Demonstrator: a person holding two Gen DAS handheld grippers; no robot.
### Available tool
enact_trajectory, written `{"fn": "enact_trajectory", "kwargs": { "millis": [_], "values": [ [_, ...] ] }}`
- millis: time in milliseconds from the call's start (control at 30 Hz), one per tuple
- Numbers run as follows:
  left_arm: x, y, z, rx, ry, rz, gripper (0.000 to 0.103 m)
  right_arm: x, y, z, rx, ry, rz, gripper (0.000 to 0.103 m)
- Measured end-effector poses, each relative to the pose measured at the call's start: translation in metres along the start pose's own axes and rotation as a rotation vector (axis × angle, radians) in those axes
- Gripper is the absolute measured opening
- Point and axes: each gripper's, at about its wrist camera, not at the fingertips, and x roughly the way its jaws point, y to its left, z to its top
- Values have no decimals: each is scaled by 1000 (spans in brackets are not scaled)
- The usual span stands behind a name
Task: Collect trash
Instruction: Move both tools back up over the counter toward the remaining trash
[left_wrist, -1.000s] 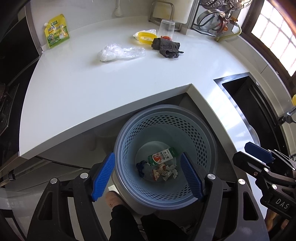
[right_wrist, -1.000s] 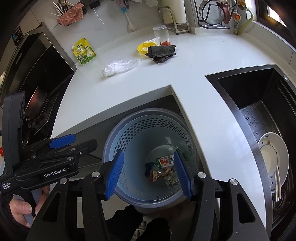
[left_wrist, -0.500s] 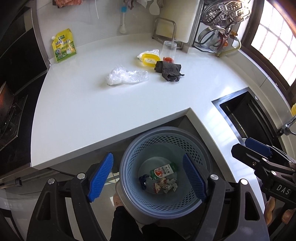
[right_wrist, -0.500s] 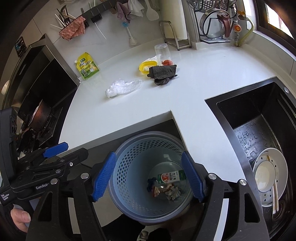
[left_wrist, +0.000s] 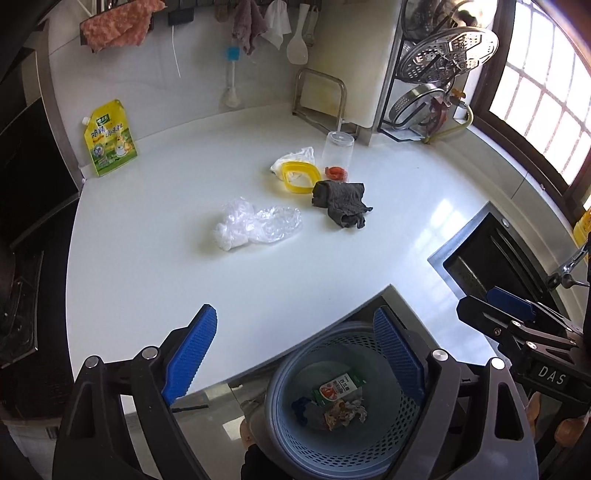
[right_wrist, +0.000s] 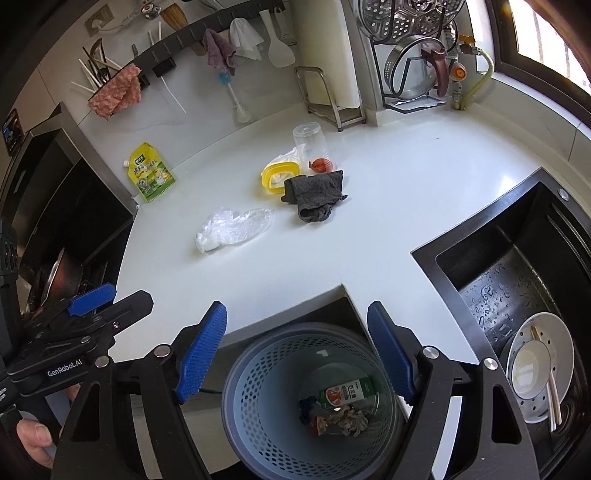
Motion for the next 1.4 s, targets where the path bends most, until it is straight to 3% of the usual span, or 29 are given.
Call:
{"fn": "enact_trajectory", "kwargs": {
  "millis": [300, 533, 933, 1400],
  "values": [
    [28, 45, 33, -2, -11, 6, 88, 32, 10, 29, 47, -30, -51, 75],
    [66, 68, 46, 5, 24, 17, 88, 63, -1, 36, 105, -28, -93, 75],
    [126, 82, 64, -24, 33, 6, 88, 119, -7, 65, 83, -22, -113, 75],
    [163, 88, 76, -42, 52, -7, 88, 174, -6, 101, 15, -19, -118, 75]
  ]
}}
